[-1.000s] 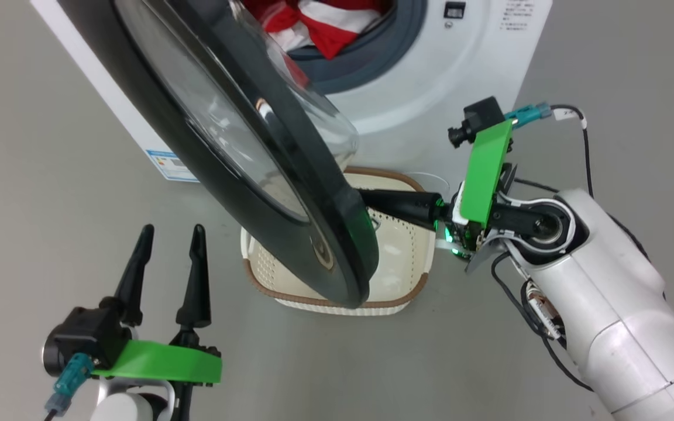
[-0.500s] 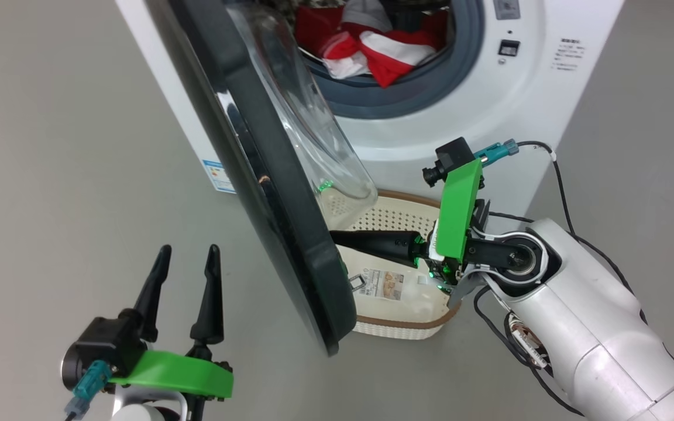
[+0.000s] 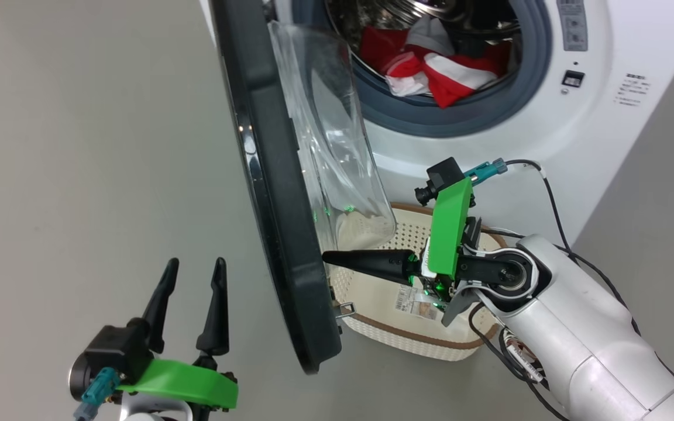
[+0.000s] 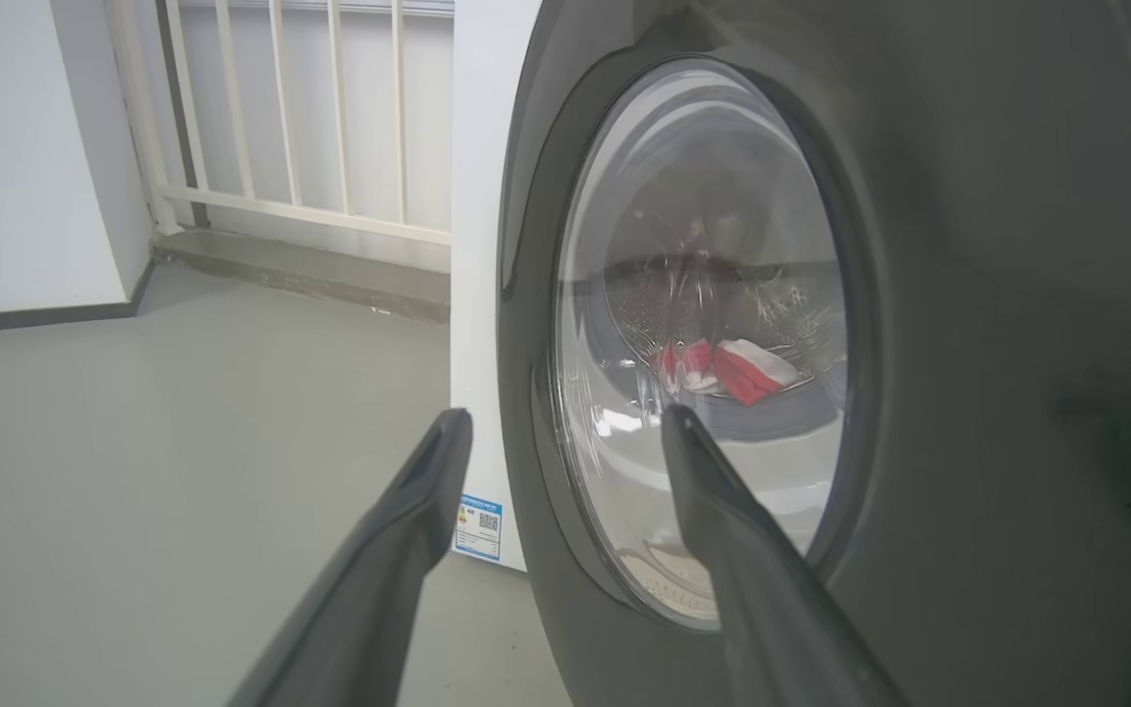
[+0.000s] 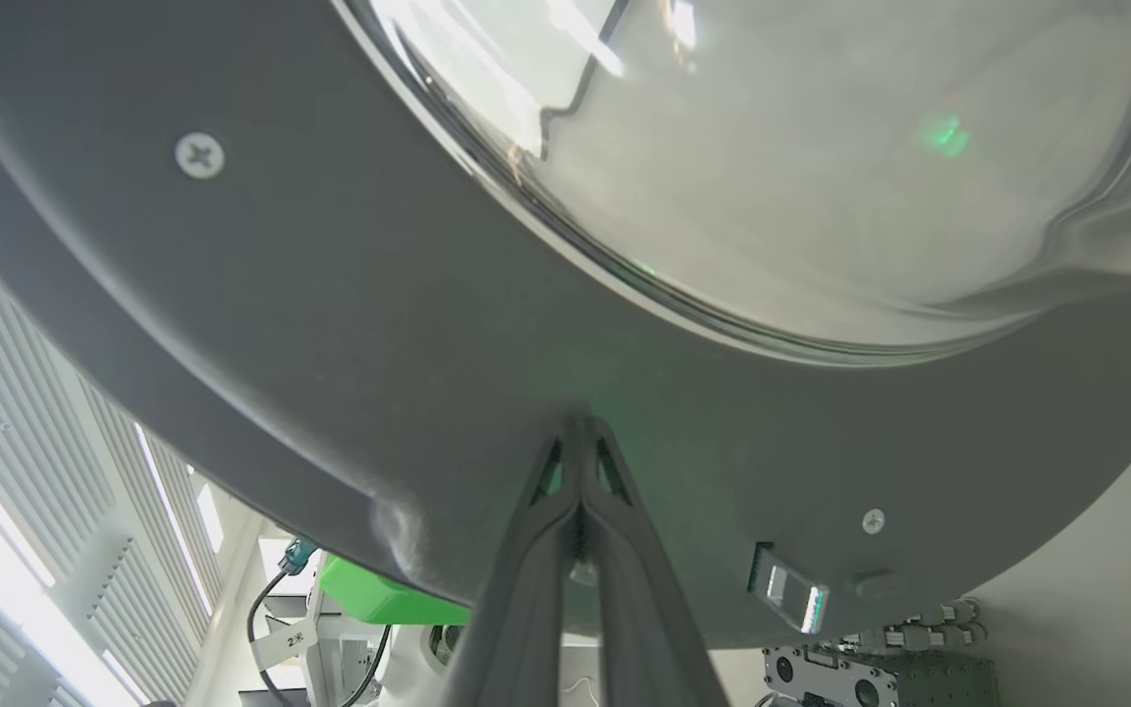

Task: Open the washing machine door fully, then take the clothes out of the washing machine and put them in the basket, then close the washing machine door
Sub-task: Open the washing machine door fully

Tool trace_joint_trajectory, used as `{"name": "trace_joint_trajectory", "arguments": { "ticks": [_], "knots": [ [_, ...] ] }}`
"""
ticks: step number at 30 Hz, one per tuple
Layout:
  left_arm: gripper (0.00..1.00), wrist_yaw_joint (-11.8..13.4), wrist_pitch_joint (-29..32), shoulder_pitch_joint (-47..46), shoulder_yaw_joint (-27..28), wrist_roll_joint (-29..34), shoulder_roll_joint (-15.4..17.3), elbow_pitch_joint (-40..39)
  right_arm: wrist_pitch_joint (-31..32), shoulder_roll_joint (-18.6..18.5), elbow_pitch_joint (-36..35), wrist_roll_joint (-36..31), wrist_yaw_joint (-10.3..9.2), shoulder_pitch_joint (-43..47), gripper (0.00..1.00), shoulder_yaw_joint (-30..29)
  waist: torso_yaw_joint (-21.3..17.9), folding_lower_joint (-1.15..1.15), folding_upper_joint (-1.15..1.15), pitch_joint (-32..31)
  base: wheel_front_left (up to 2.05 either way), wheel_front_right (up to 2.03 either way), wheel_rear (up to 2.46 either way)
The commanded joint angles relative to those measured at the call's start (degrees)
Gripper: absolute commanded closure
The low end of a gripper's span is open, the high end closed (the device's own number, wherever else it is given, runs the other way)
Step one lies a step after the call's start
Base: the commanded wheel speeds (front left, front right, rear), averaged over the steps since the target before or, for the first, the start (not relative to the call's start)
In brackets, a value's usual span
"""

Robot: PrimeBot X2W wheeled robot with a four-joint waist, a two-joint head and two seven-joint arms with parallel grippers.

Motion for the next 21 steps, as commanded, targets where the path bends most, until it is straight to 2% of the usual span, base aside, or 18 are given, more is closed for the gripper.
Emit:
{"name": "trace_joint_trajectory", "arguments": {
  "ticks": [1, 9, 19, 21],
  "knots": [
    [0.0, -0.07, -0.29, -0.46, 1.61, -0.14, 1.07, -0.94, -0.34, 1.87, -1.38, 1.29, 0.44, 0.43, 1.0, 0.55, 1.59, 0.0, 0.0, -0.74, 0.0, 0.0, 0.0],
    [0.0, 0.11, -0.29, 0.13, 2.07, 0.33, 1.07, -0.8, -0.63, 1.87, -0.97, 1.58, 0.44, 0.71, 1.0, 1.16, 2.43, 0.0, 0.0, -1.13, 0.0, 0.0, 0.0],
    [0.0, 0.52, -0.29, 0.56, 2.42, 0.27, 1.07, -0.52, -1.48, 1.87, -0.01, 0.43, 0.44, 1.42, 1.0, 0.74, 0.58, 0.0, 0.0, -1.92, 0.0, 0.0, 0.0],
    [0.0, 0.38, -0.29, 0.7, 2.56, 0.39, 1.07, -0.4, -1.82, 1.65, -0.34, -0.33, 0.44, 1.67, 0.7, 0.1, 0.15, 0.0, 0.0, -2.12, 0.0, 0.0, 0.0]
  ]
}}
